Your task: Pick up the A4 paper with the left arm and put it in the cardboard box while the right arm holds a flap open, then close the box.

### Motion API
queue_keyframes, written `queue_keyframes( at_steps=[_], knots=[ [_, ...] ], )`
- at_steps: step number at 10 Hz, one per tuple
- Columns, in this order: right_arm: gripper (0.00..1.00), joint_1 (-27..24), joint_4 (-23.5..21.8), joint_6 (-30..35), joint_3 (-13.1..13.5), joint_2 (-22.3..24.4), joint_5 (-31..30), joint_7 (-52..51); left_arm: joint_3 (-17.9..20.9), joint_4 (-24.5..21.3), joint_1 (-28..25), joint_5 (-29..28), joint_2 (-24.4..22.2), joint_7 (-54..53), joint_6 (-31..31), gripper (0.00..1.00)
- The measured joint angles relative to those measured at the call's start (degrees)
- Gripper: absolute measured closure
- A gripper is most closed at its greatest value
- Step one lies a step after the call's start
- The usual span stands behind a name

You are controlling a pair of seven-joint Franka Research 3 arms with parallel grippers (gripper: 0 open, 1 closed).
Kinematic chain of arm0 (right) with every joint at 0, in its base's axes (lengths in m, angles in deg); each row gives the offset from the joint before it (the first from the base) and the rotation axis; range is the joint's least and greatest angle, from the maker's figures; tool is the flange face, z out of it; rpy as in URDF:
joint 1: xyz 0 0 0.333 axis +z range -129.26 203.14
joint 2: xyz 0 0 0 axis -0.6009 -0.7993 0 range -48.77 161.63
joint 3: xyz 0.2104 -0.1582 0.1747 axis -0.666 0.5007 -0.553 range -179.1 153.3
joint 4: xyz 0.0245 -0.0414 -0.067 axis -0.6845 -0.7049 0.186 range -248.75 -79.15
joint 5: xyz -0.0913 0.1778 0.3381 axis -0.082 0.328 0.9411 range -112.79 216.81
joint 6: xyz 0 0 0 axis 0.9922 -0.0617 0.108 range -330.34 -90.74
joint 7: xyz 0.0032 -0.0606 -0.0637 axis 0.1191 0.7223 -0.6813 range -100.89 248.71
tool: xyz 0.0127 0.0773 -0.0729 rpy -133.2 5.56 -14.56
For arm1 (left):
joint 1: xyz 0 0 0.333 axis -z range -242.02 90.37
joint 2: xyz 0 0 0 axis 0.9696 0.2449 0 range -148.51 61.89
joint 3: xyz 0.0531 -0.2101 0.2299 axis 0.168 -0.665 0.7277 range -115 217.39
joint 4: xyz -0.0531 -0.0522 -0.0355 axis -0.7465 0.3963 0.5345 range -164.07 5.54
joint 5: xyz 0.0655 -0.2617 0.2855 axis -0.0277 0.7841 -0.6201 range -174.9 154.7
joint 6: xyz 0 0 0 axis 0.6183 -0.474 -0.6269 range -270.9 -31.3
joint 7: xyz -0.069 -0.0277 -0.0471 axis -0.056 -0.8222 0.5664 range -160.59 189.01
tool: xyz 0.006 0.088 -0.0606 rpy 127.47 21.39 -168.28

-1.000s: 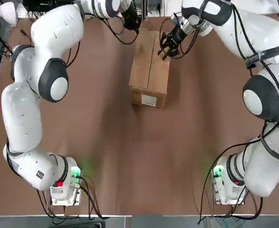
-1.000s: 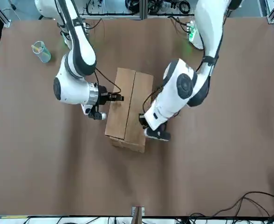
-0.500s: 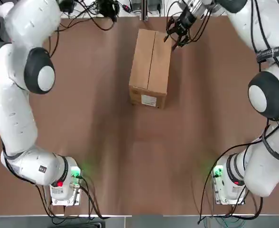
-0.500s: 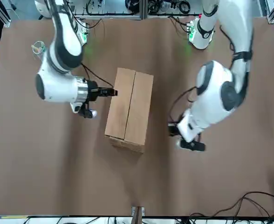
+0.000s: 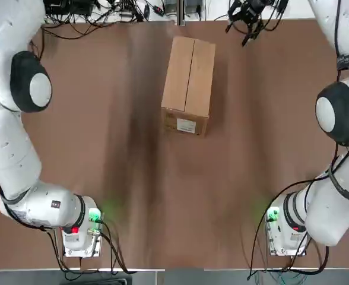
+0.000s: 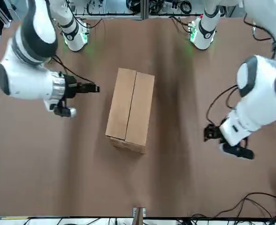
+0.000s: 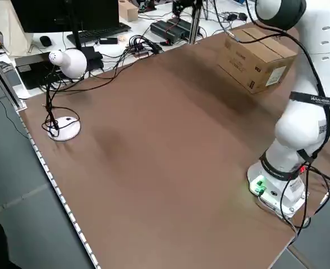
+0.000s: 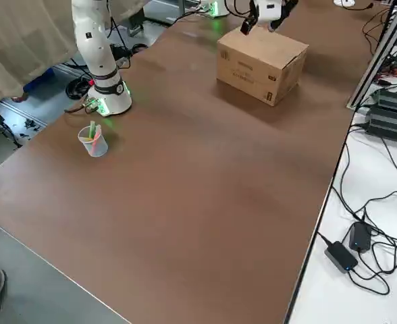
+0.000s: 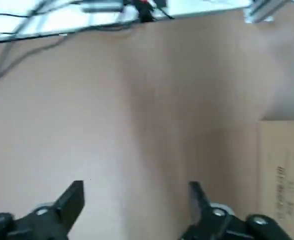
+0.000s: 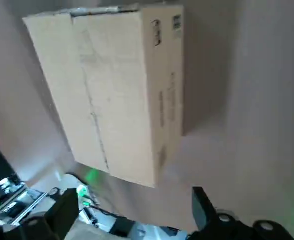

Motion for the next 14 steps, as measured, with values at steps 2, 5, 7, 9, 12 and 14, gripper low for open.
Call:
queue_keyframes(
  at_steps=[2,5,7,9,12,14],
  knots=[
    [0.0,-2.13,4.1,2.33,2.01,0.09,-5.45,0.0,0.01,0.0,-5.65,-0.04,-0.92,-1.34,0.13,0.0],
    [0.0,-5.16,8.25,2.79,2.4,0.13,-14.06,-0.27,0.04,0.25,-9.07,-2.64,-2.47,-1.72,-0.04,0.0],
    [0.0,-8.49,10.83,2.79,2.4,0.14,-17.25,-5.43,-0.02,0.53,-9.16,-3.62,-5.97,-1.69,-0.02,0.0],
    [0.0,-17.96,12.69,4.12,-1.57,0.14,-17.45,-12.58,-0.08,0.44,-9.1,-3.66,-10.1,-1.39,1.53,0.0],
    [0.0,-32.79,16.15,4.72,-15.57,0.12,-22.59,-16.1,-0.15,-2.17,-9.12,-3.38,-15.14,-0.67,6.51,0.0],
    [0.0,-38.41,18.48,4.78,-25.36,0.12,-27.66,-16.0,-0.13,-7.7,-9.12,-2.73,-18.16,-0.57,6.44,0.0]
  ],
)
